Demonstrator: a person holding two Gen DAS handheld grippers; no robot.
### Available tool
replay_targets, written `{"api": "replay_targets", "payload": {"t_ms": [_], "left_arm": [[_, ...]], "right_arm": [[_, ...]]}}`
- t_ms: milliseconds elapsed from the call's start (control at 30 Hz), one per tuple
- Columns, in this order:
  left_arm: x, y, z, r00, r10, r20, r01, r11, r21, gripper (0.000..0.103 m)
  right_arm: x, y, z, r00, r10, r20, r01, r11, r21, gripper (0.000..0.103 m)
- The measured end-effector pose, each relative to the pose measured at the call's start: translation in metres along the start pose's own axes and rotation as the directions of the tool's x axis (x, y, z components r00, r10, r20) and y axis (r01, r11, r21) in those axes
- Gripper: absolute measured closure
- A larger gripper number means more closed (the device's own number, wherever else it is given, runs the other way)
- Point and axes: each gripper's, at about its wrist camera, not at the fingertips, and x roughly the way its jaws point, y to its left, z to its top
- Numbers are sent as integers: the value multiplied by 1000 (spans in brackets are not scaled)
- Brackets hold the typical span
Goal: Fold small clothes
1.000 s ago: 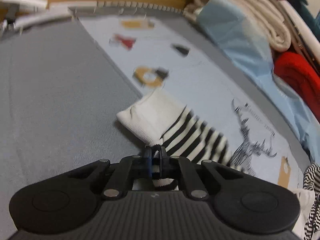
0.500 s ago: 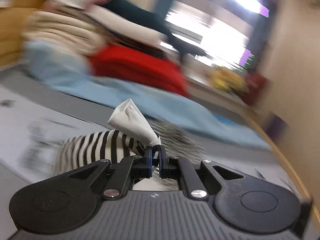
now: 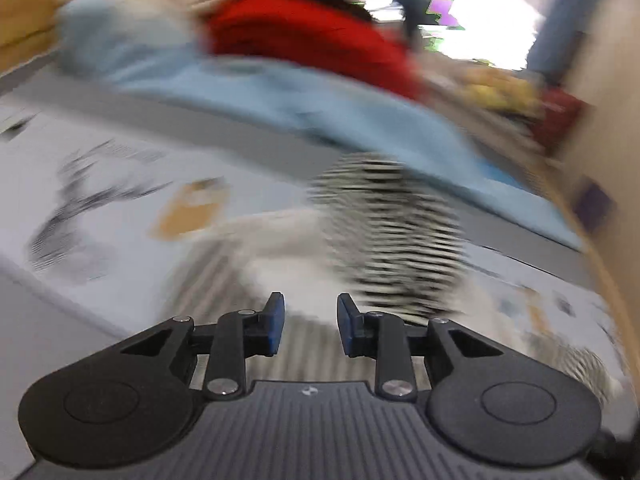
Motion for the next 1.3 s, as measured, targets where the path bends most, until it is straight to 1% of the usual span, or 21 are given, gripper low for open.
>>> {"api": "replay_targets", "payload": {"t_ms": [133,233,300,333,400,467,500,567,600,633,700,733,767,800,867,933,1000,1100,1167,1233,1300], "left_arm": [[7,63,18,996,83,-32,-88,971,-222,71],[3,85,30,993,118,-10,-116,952,-284,71],[1,88,35,992,125,-1,-120,950,-288,71],[1,91,37,992,123,-2,-119,951,-286,71],[1,94,42,993,116,-6,-113,954,-278,71],[1,95,43,993,116,-4,-112,954,-280,71],[1,96,43,993,117,-3,-113,953,-280,71],[-1,96,42,994,111,-7,-109,954,-278,71],[1,96,41,994,107,-12,-106,956,-273,71],[3,94,41,995,101,-20,-103,959,-264,71],[9,89,38,995,89,-45,-98,966,-241,71],[12,85,36,995,84,-62,-96,968,-232,71],[16,82,33,994,77,-79,-93,970,-225,71],[20,79,31,993,67,-97,-87,972,-218,71],[27,71,25,991,46,-128,-72,976,-203,71],[33,64,19,986,17,-164,-48,981,-190,71],[41,60,11,979,-14,-205,-26,981,-191,71],[57,62,-4,958,-20,-285,-43,976,-213,70],[73,65,-17,926,29,-375,-108,976,-191,70],[73,67,-20,926,30,-376,-116,972,-207,71],[63,56,-15,937,56,-345,-117,981,-158,70]], "right_arm": [[19,1,-10,997,-54,-53,54,999,-4,75],[31,7,-15,995,-57,-77,55,998,-34,75],[33,16,-17,995,-77,-56,71,993,-94,83],[34,20,-17,995,-93,-44,87,988,-128,99],[30,26,-18,995,-104,-7,101,982,-157,99],[12,30,-13,997,-51,59,58,990,-131,100],[-3,34,-9,992,-16,123,32,991,-127,100],[-33,37,-3,965,38,260,-6,992,-123,101],[-41,33,0,956,18,293,12,995,-98,101],[-43,26,3,952,-36,305,58,996,-61,101],[-29,5,8,960,-144,240,148,989,1,100],[-15,-6,10,973,-167,157,166,986,18,100],[-7,-13,10,977,-182,110,179,983,42,100],[-4,-15,10,975,-202,92,197,979,54,97],[-9,-12,10,962,-236,135,234,972,36,96],[-18,-7,14,959,-206,196,206,978,20,96],[-20,-4,16,968,-143,209,148,989,-8,95],[-4,-10,16,993,-82,91,82,997,-3,95],[18,-18,11,991,-129,-44,129,992,-6,93],[20,-25,10,992,-118,-46,119,993,27,93],[11,-20,14,992,-123,-20,124,992,17,92]]}}
